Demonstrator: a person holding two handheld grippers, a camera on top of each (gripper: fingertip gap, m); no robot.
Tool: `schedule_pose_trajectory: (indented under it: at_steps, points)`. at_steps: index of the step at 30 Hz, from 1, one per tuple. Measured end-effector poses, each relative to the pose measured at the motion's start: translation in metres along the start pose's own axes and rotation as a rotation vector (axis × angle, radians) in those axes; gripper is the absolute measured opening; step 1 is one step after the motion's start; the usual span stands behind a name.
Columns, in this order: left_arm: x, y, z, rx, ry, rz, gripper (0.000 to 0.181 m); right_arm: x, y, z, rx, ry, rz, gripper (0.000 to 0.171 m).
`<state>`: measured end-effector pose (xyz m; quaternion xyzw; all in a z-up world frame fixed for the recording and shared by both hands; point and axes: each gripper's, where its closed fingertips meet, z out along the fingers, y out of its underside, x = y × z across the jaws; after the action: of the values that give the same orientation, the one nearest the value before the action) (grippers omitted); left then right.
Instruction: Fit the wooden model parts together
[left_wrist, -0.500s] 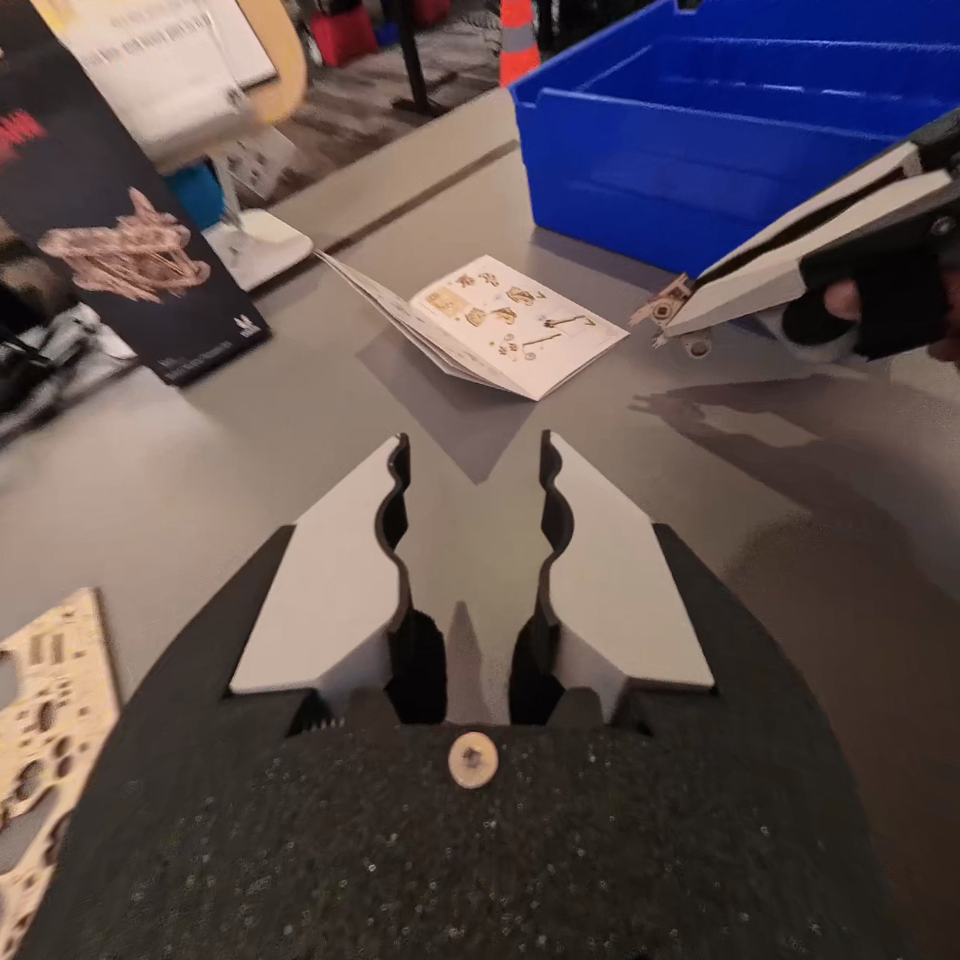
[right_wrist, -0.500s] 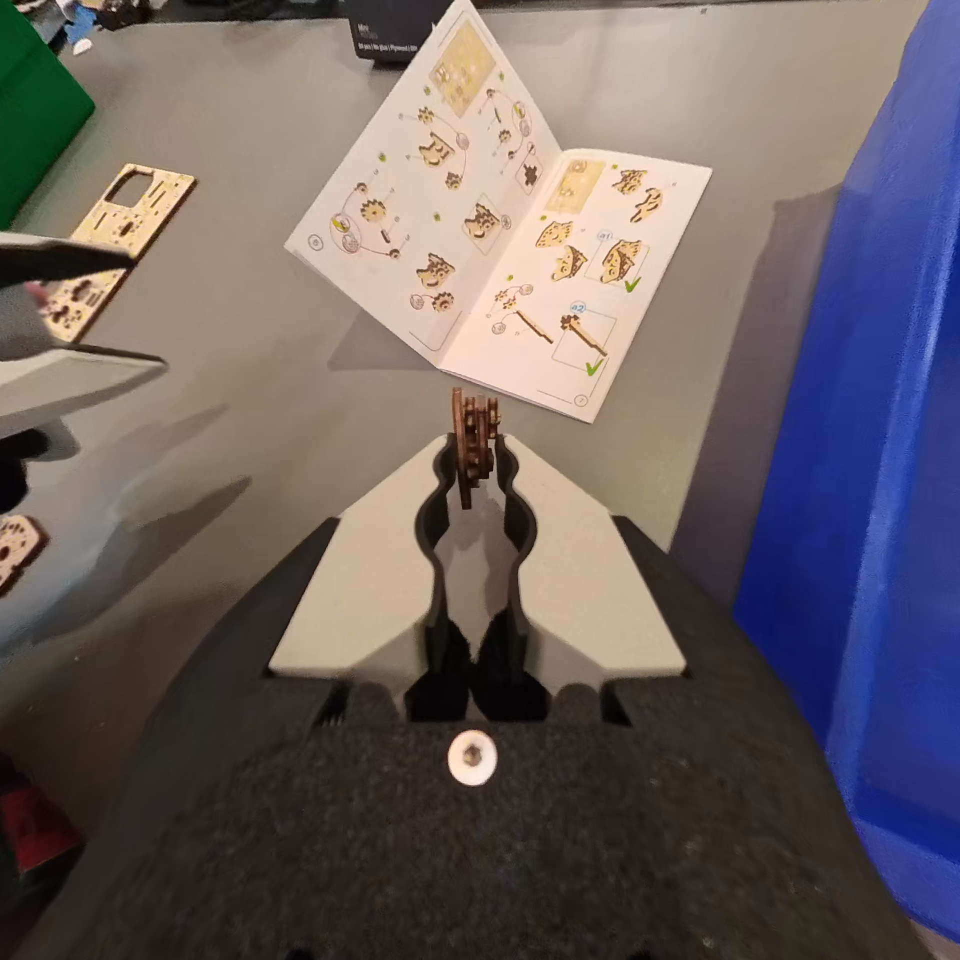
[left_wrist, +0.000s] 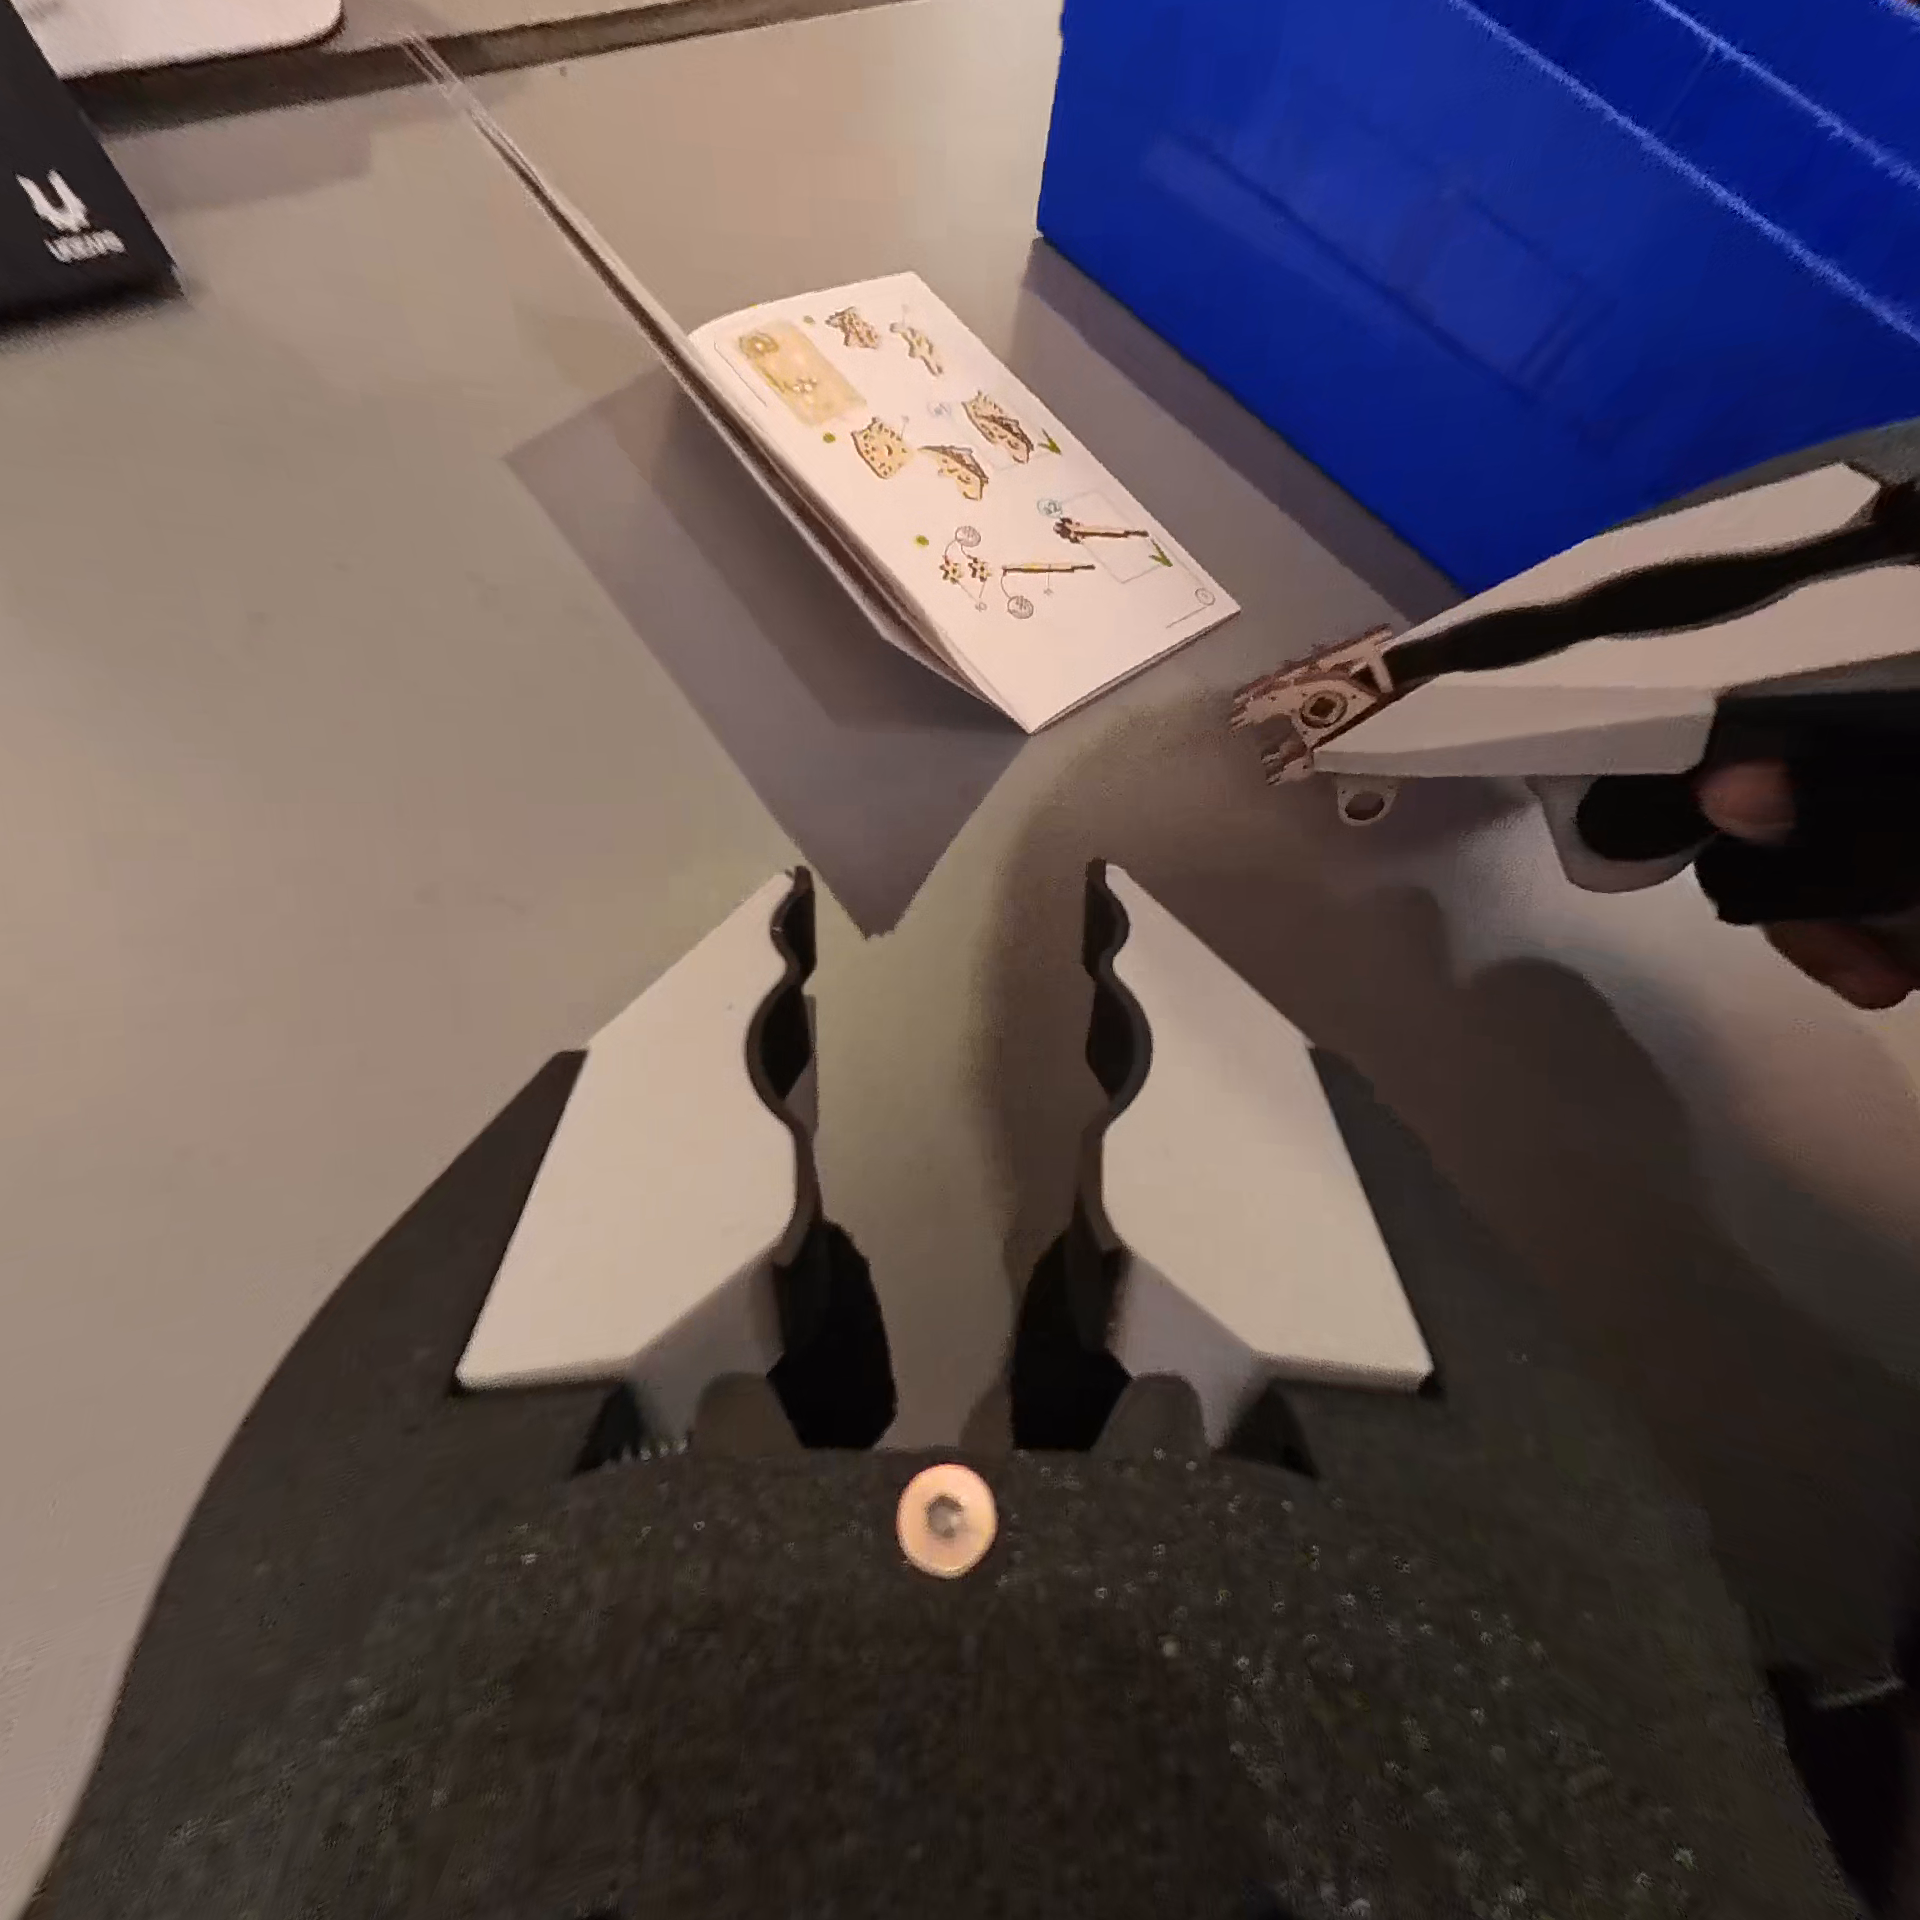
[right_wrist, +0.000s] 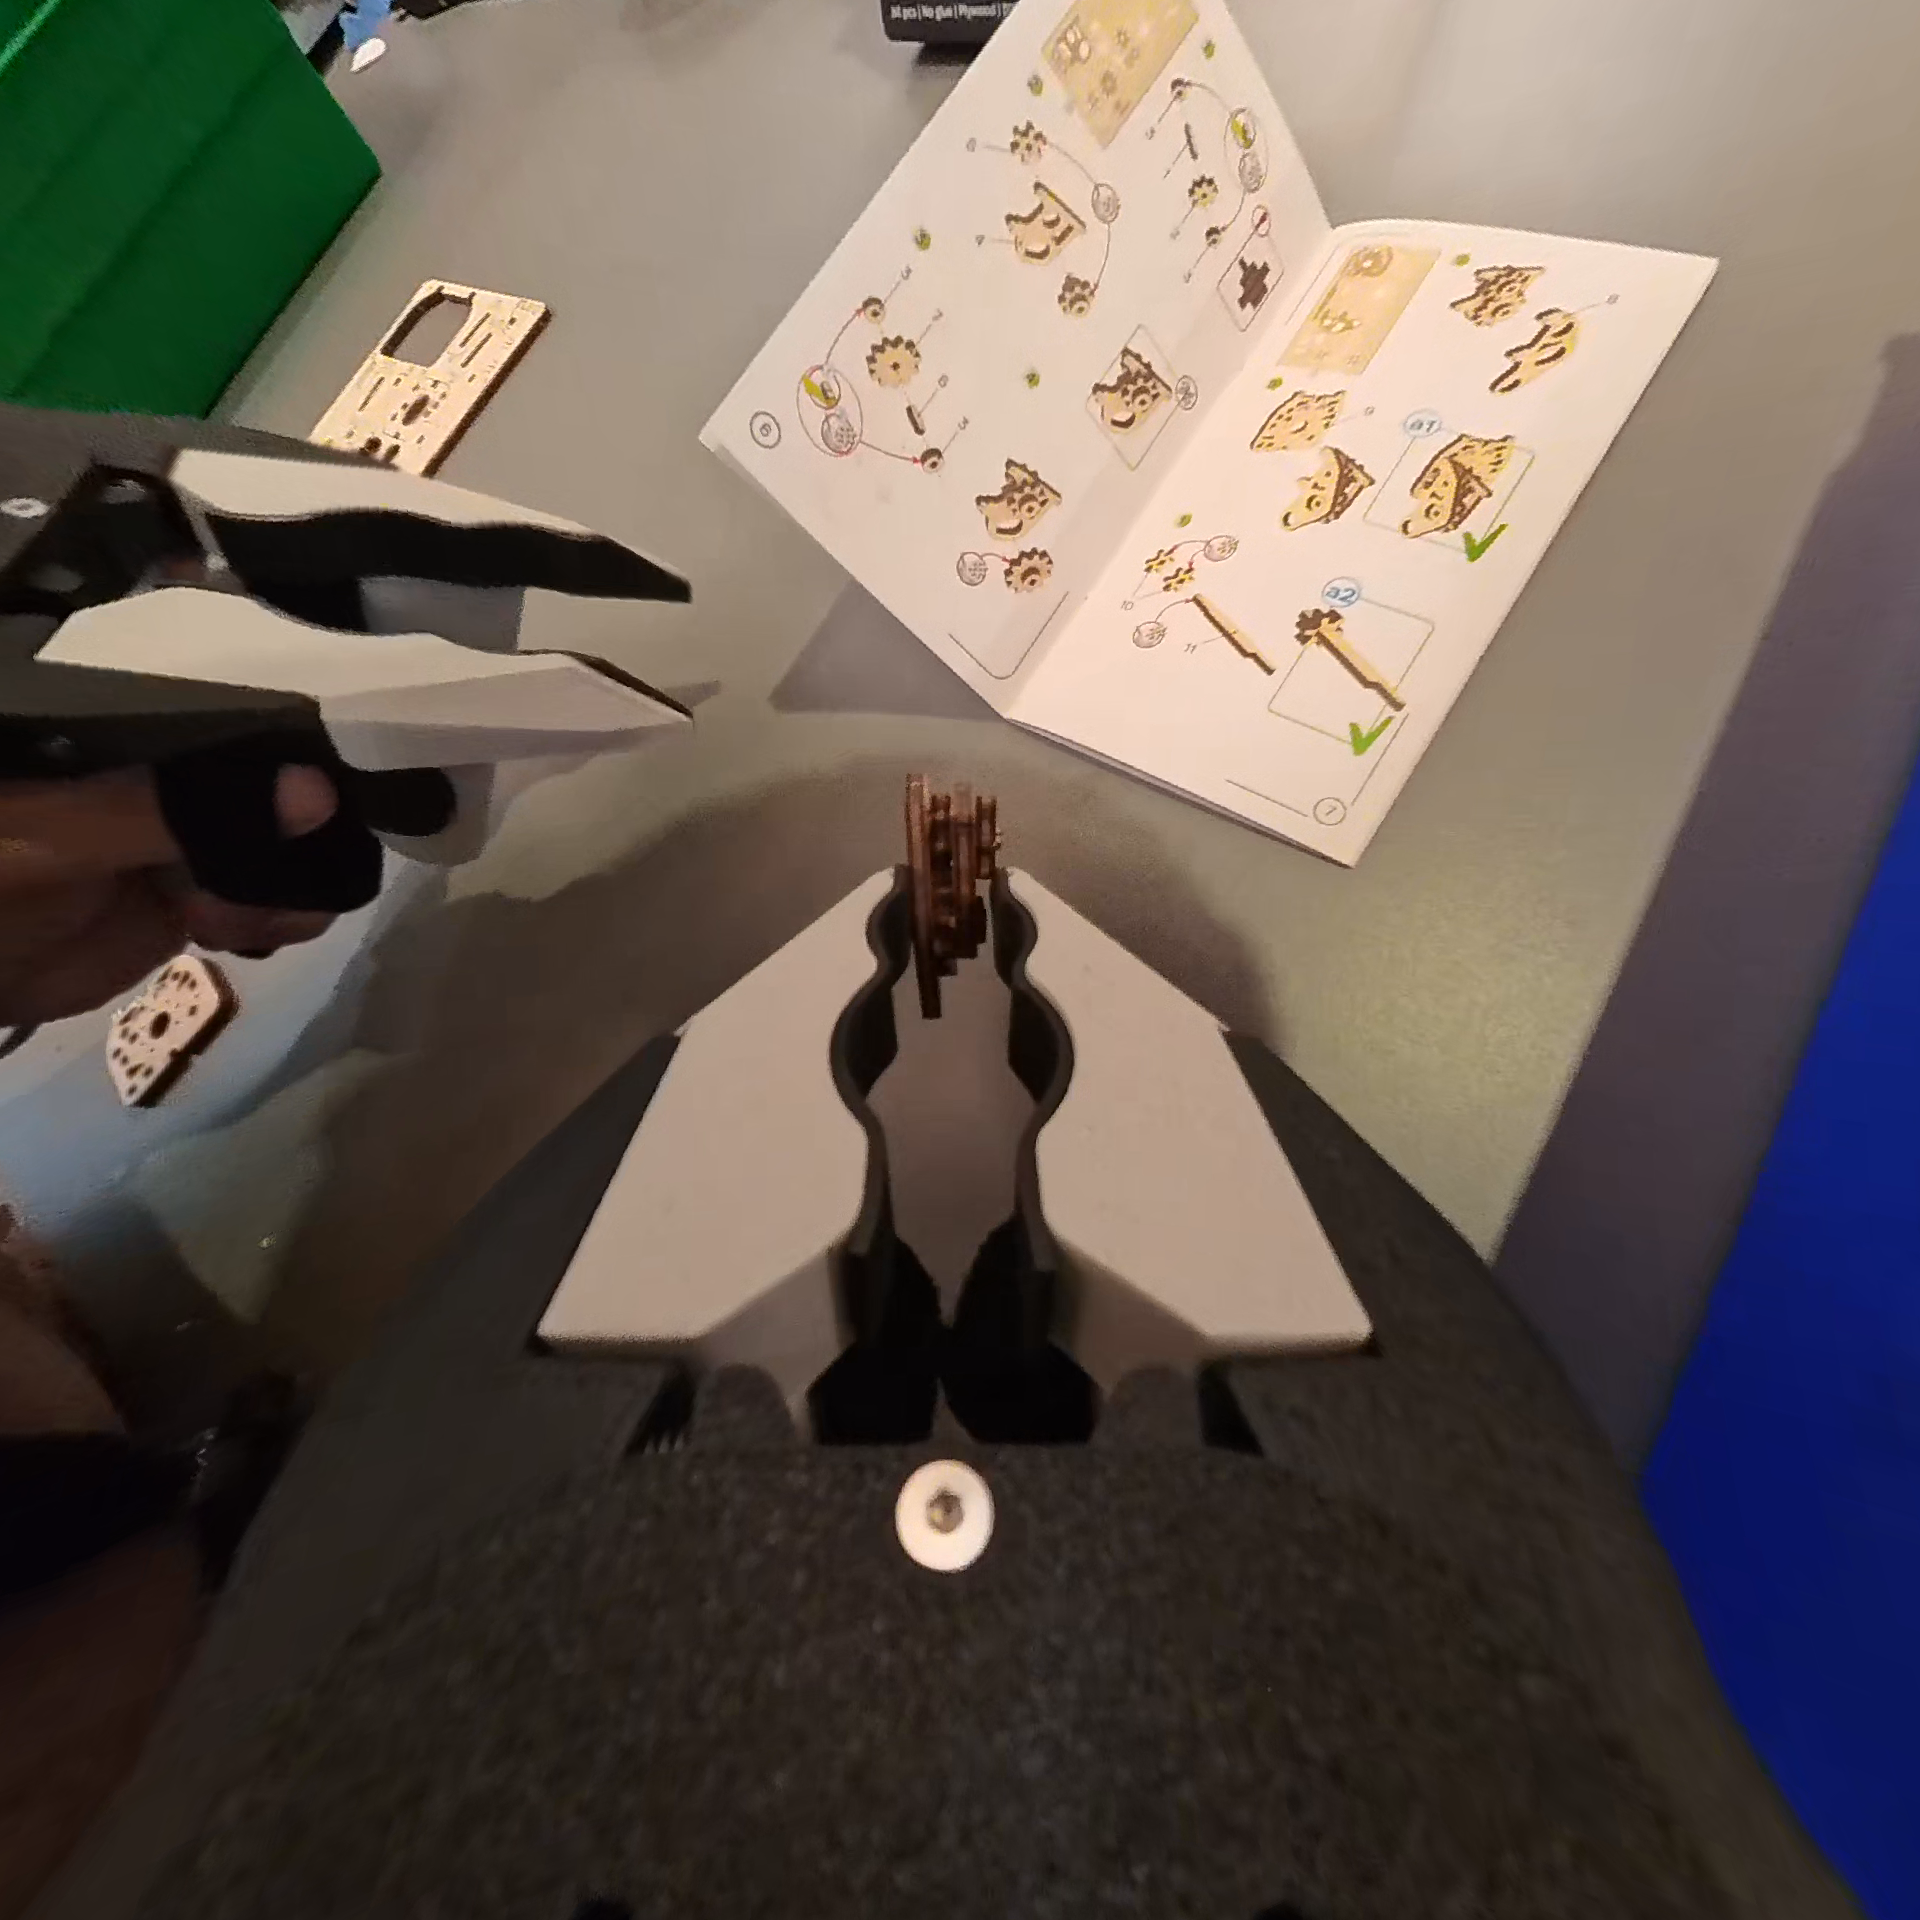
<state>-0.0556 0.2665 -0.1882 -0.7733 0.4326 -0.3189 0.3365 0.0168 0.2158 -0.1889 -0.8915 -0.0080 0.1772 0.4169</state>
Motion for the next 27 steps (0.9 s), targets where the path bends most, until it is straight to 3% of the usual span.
schedule_pose_trajectory:
  at_steps: [27]
  points:
    - [0.006, 0.009, 0.010, -0.057, 0.036, 0.006, 0.048, -0.004, 0.003, 0.004, -0.011, -0.058, 0.036, 0.014]
